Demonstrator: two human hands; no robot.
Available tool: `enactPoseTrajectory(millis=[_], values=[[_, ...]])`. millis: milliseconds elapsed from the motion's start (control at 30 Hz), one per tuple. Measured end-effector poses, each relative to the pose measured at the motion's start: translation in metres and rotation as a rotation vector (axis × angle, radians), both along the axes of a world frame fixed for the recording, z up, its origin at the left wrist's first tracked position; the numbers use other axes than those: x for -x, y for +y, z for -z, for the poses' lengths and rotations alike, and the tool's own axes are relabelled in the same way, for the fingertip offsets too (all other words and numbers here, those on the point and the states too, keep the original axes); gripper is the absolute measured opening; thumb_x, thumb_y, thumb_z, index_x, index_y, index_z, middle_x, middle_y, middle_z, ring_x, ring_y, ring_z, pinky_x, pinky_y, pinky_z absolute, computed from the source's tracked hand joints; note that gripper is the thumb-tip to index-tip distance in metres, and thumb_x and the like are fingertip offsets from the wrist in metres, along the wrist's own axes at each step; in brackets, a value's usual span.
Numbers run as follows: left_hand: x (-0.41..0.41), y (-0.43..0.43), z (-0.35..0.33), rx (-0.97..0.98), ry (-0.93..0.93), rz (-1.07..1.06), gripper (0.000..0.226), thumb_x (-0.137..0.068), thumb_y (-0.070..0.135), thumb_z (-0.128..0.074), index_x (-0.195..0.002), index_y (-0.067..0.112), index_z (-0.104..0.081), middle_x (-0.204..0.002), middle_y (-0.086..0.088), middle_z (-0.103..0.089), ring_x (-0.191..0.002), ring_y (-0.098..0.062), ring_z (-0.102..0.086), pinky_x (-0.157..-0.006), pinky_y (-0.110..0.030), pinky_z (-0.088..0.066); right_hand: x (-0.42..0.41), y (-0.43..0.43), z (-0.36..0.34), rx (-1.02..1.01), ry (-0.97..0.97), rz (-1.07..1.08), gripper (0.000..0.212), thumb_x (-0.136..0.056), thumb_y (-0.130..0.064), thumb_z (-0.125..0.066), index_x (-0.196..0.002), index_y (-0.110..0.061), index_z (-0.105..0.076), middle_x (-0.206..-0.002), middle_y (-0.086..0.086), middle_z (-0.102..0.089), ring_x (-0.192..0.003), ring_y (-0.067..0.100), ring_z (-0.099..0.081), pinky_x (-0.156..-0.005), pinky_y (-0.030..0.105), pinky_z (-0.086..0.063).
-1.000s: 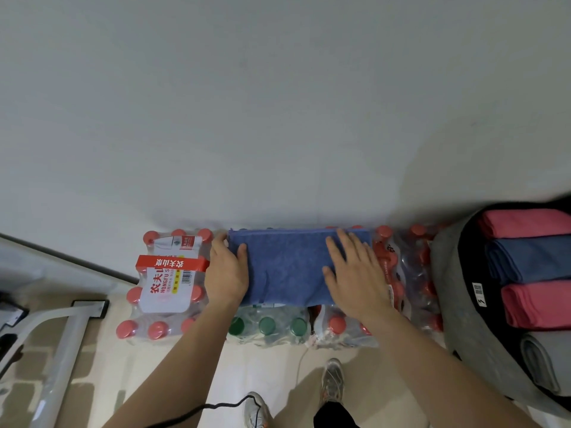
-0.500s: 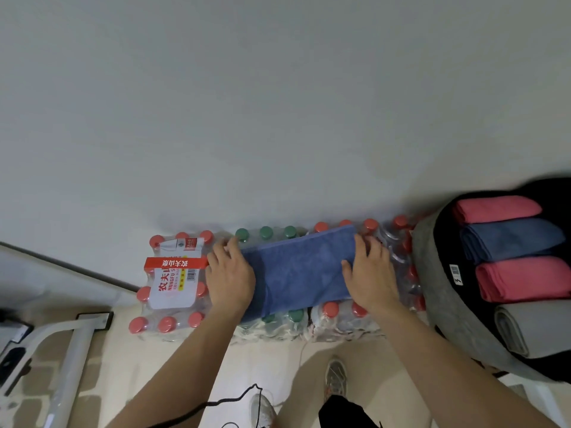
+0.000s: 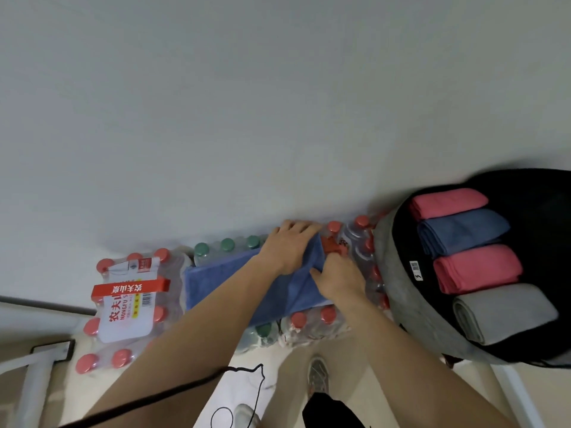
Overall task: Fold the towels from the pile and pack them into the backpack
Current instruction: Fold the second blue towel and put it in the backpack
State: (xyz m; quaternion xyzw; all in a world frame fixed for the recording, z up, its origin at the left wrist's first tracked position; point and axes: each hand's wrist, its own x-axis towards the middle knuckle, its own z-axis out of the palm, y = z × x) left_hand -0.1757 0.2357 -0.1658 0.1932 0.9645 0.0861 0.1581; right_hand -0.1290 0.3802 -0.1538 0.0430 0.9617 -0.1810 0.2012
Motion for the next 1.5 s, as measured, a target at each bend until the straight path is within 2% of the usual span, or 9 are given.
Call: enactPoseTrajectory(millis=[200,333,533,700,900,1000,1133,1300,1500], values=[[0.008,-0.002,-0.005,-0.053,-0.15,-0.059,0.09,-0.08,0.022,-0.064,-0.154,0.021,-0.013,-0.147,-0.009,-0.036,-0.129,-0.035,-0.034,-0.104,-0.048,-0.034,-0.001,0.013,-0.004,0.211,-0.049,-0.008,0.023,-0.089,-0.029,-0.063,-0.083,-0.016,-0.045,-0.087,0.009,-0.06,-0.086,0.032,-0.062,-0.068,0.038,-0.048],[-0.002,-0.007,0.001,-0.025,-0.096,-0.093,0.061,-0.087,0.037,-0.061,-0.139,0.018,-0.037,-0.137,-0.006,-0.047,-0.121,-0.03,-0.042,-0.099,-0.044,-0.037,-0.003,0.024,-0.007,0.189,-0.073,0.035,0.037,-0.091,-0.026,-0.063,-0.122,-0.011,-0.05,-0.115,0.013,-0.064,-0.104,0.032,-0.063,-0.083,0.04,-0.053],[-0.031,-0.002,0.009,-0.071,0.102,-0.191,0.051,-0.091,0.047,-0.056,-0.13,0.016,-0.047,-0.13,-0.005,-0.052,-0.12,-0.027,-0.046,-0.098,-0.04,-0.04,-0.004,0.036,-0.014,-0.075,-0.114,0.027,0.038,-0.092,-0.023,-0.06,-0.126,-0.014,-0.049,-0.126,0.012,-0.058,-0.112,0.032,-0.06,-0.084,0.038,-0.051],[-0.073,-0.045,0.001,-0.125,0.235,-0.448,0.038,-0.091,0.033,-0.055,-0.125,0.017,-0.053,-0.122,-0.007,-0.055,-0.111,-0.03,-0.048,-0.092,-0.042,-0.043,-0.014,0.017,-0.017,-0.157,0.278,-0.247,0.051,-0.089,-0.031,-0.062,-0.135,-0.017,-0.045,-0.133,0.008,-0.047,-0.121,0.031,-0.048,-0.092,0.041,-0.048],[-0.149,-0.102,-0.003,-0.039,0.141,-0.895,0.045,-0.094,0.041,-0.055,-0.127,0.014,-0.042,-0.13,-0.012,-0.049,-0.117,-0.031,-0.051,-0.094,-0.043,-0.05,-0.013,-0.009,-0.016,-0.121,0.173,-0.815,0.064,-0.099,-0.055,-0.039,-0.154,-0.029,-0.024,-0.163,0.001,-0.015,-0.147,0.027,-0.016,-0.116,0.046,-0.024],[-0.167,-0.104,0.001,-0.11,0.021,-1.032,0.043,-0.092,0.05,-0.055,-0.113,0.015,-0.041,-0.115,-0.009,-0.058,-0.097,-0.029,-0.063,-0.081,-0.045,-0.057,-0.004,-0.005,-0.009,-0.206,0.065,-0.931,0.076,-0.095,-0.067,-0.032,-0.157,-0.033,-0.004,-0.166,0.0,0.008,-0.152,0.026,0.006,-0.122,0.048,-0.007],[-0.172,-0.096,-0.002,-0.041,-0.025,-1.073,0.046,-0.09,0.062,-0.05,-0.098,0.018,-0.039,-0.095,-0.005,-0.065,-0.081,-0.027,-0.065,-0.072,-0.042,-0.058,0.002,0.003,0.008,-0.261,-0.027,-0.992,0.101,-0.069,-0.089,-0.006,-0.154,-0.038,0.013,-0.158,-0.001,0.031,-0.149,0.025,0.023,-0.122,0.048,0.006],[-0.169,-0.087,-0.005,-0.076,-0.078,-1.17,0.054,-0.085,0.059,-0.062,-0.109,0.013,-0.045,-0.103,-0.007,-0.066,-0.092,-0.031,-0.066,-0.077,-0.043,-0.057,-0.003,0.008,0.027,-0.214,0.031,-0.977,0.093,-0.081,-0.084,-0.018,-0.152,-0.037,0.021,-0.156,0.001,0.037,-0.143,0.022,0.034,-0.12,0.052,0.011],[-0.167,-0.083,-0.008,-0.076,-0.131,-1.24,0.05,-0.085,0.058,-0.062,-0.104,0.012,-0.055,-0.095,-0.006,-0.066,-0.087,-0.028,-0.066,-0.076,-0.04,-0.057,-0.01,0.006,0.034,-0.192,0.117,-0.946,0.094,-0.077,-0.085,-0.008,-0.15,-0.034,0.023,-0.156,0.005,0.036,-0.145,0.027,0.031,-0.117,0.052,0.018]])
